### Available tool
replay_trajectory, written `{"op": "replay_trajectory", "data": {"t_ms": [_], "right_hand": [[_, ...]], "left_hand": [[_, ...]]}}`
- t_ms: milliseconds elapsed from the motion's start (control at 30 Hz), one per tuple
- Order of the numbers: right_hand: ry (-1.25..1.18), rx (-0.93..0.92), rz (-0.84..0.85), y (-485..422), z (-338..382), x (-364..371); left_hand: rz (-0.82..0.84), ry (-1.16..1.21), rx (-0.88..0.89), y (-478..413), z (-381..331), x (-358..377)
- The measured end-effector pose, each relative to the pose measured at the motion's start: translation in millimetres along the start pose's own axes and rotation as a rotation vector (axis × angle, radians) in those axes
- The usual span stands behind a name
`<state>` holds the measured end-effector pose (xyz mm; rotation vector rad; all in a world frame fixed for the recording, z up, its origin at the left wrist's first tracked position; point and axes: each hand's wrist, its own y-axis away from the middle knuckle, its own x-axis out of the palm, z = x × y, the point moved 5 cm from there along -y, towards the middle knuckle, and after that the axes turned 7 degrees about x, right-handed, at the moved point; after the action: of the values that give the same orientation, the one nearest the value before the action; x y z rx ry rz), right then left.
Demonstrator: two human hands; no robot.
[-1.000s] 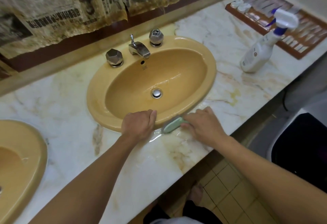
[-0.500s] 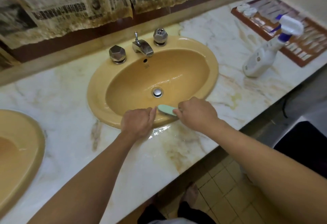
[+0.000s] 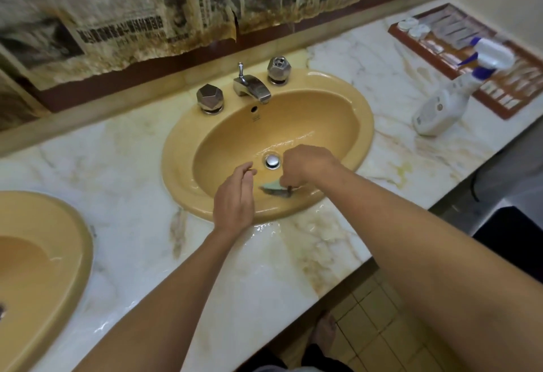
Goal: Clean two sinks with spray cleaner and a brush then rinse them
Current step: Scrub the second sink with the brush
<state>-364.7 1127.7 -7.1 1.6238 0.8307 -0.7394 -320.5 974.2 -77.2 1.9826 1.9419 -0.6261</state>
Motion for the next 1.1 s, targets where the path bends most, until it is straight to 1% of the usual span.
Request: {"op": "replay_trajectory", "data": {"t_ms": [67, 100, 133, 200, 267, 300, 367, 400, 433, 467, 533, 567, 633, 700, 767, 800, 867, 1000, 1033, 1100], "right_hand": [[0.105, 0.146, -0.022, -11, -14, -10], [0.158, 0.188, -0.037, -14, -18, -12], [0.181, 0.178, -0.050, -15, -15, -12], [0.082, 0.020, -0.005, -18, 10, -2], [-0.098, -0.158, 0.109, -13, 44, 8], [-0.157, -0.207, 0.119, -9, 53, 10], [-0.184, -0.242, 0.025, -1, 47, 11], [-0.179, -0.251, -0.023, 5, 33, 14], [-0.186, -0.258, -0.061, 11, 13, 19], [-0.210, -0.241, -0.089, 16, -14, 25], [-0.274, -0.135, -0.133, 21, -81, 35], [-0.267, -0.086, -0.154, 22, -111, 40], [-0.218, -0.067, -0.171, 24, -136, 55], [-0.175, -0.158, -0.224, 30, -117, 81], [-0.187, -0.259, -0.320, 35, -91, 103], [-0.197, -0.284, -0.374, 34, -91, 106], [-0.196, -0.261, -0.448, 20, -122, 105], [-0.216, -0.055, -0.504, -18, -212, 93], [-0.216, -0.055, -0.517, -24, -219, 91], [-0.228, -0.150, -0.535, -27, -206, 93]], "left_hand": [[0.013, -0.015, 0.016, -1, 8, -11], [0.019, -0.058, 0.024, -1, 15, -16], [0.016, -0.104, 0.030, -2, 21, -21], [-0.019, -0.153, 0.038, -6, 30, -29], [-0.047, -0.141, 0.027, -10, 31, -33], [-0.056, -0.124, 0.005, -13, 32, -33], [-0.055, -0.142, -0.051, -18, 33, -33], [-0.027, -0.188, -0.071, -19, 33, -31], [0.037, -0.272, -0.076, -18, 32, -27], [0.136, -0.409, -0.046, -15, 28, -20], [0.321, -0.688, 0.091, -5, 15, 2], [0.376, -0.768, 0.150, 0, 7, 13], [0.424, -0.766, 0.190, 6, -7, 32], [0.453, -0.709, 0.176, 5, -19, 50], [0.463, -0.682, 0.171, 2, -31, 67], [0.461, -0.676, 0.162, 0, -34, 75], [0.445, -0.674, 0.139, -3, -38, 87], [0.399, -0.681, 0.042, -7, -43, 103], [0.382, -0.684, 0.015, -7, -45, 106], [0.356, -0.705, -0.061, -10, -47, 110]]}}
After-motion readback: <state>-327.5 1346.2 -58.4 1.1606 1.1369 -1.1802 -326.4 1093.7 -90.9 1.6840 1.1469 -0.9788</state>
